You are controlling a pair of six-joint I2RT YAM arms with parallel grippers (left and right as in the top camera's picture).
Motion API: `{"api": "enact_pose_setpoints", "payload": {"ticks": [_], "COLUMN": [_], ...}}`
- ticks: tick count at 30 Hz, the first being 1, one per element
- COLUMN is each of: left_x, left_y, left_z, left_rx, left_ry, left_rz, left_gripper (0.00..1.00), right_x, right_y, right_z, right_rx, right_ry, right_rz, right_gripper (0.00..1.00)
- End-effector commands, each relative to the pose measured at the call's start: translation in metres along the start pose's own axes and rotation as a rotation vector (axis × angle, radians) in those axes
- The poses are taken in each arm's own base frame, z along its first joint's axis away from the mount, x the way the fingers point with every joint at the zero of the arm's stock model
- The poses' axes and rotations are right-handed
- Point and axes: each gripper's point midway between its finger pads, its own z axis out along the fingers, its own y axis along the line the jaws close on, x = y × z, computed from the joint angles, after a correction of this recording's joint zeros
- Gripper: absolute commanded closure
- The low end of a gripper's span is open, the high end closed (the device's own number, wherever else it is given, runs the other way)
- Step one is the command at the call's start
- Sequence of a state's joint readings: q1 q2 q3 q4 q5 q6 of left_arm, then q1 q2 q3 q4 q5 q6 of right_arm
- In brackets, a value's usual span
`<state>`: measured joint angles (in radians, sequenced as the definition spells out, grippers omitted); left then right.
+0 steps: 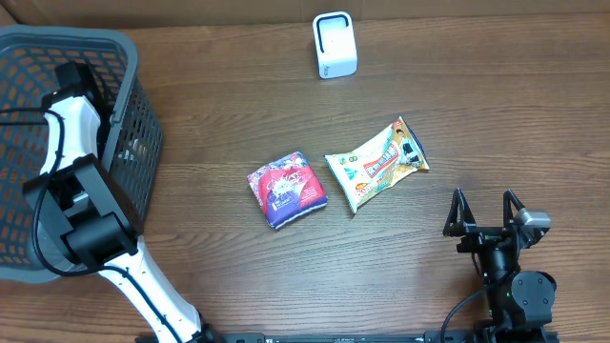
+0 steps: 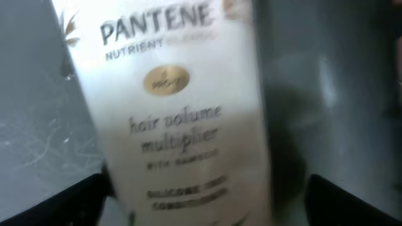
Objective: Scan the item barcode
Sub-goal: 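Reach the left gripper into the basket and grasp the white Pantene tube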
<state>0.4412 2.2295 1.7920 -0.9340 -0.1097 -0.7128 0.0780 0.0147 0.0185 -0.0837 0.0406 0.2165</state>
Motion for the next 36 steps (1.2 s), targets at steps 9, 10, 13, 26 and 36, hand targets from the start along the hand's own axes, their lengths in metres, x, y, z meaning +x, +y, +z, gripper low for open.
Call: {"api": "enact_pose_setpoints", "payload": {"ticks": [9, 10, 13, 26, 36], "left_x": [-0.005, -0.006, -0.011, -0.020, 0.060], "left_y": [0.049, 0.050, 0.054, 0.071, 0.042], "left_z": [-0.022, -0.030, -0.057, -0.227, -0.329], "left_rx": [-0.215, -0.212, -0.205, 0.006, 0.501], "left_ry": [-0.050, -0.057, -0.101, -0.367, -0.270], "left_rz": [-0.005, -0.006, -0.010, 0.010, 0.126], "left_gripper": [0.83, 0.84, 0.96, 0.95, 0.91], "right_x": [0.001, 0.001, 0.001, 0.001, 0.001], "right_y": [-0.002, -0.002, -0.002, -0.002, -0.002], "right_z": [0.000, 0.000, 0.000, 0.000, 0.000], "right_rx": [0.003, 0.003, 0.003, 0.003, 0.003], "right_ry": [-0.005, -0.005, -0.006, -0.005, -0.005], "right_rz": [0.009, 0.009, 0.009, 0.009, 0.009], "right_gripper": [0.00, 0.00, 0.00, 0.00, 0.00]}}
